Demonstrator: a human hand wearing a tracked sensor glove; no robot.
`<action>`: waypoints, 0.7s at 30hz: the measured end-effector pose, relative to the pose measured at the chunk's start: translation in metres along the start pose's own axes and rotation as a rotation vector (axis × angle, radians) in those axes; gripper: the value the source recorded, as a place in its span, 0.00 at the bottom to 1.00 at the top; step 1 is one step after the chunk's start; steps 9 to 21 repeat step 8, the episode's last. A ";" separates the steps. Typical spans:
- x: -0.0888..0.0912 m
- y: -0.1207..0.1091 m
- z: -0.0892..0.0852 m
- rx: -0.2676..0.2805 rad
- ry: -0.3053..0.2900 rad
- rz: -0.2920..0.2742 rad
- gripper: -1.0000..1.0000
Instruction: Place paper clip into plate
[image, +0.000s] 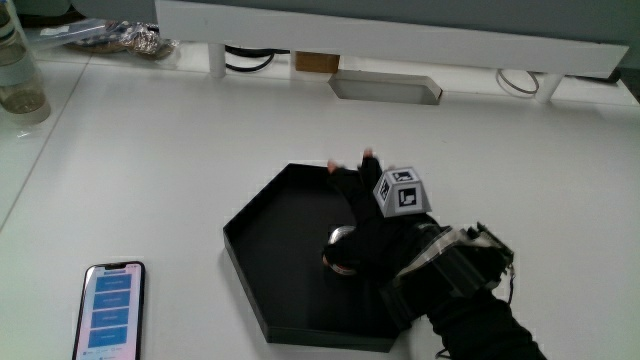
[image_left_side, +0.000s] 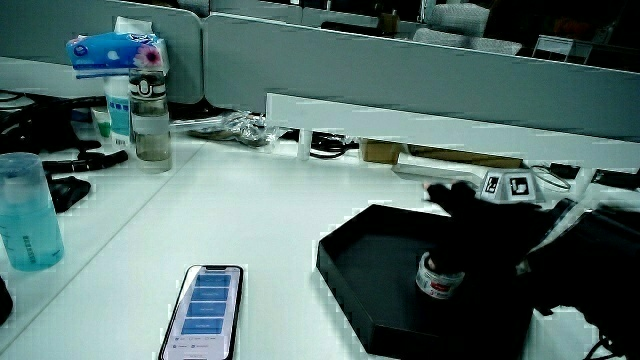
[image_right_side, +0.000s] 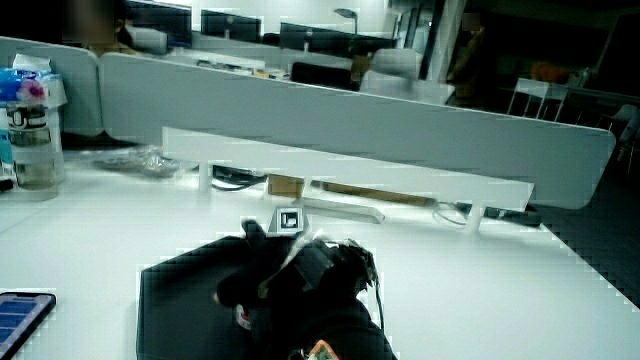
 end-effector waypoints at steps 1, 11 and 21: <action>0.002 -0.007 0.009 0.056 0.022 0.002 0.00; 0.011 -0.031 0.040 0.155 0.091 -0.003 0.00; 0.011 -0.031 0.040 0.155 0.091 -0.003 0.00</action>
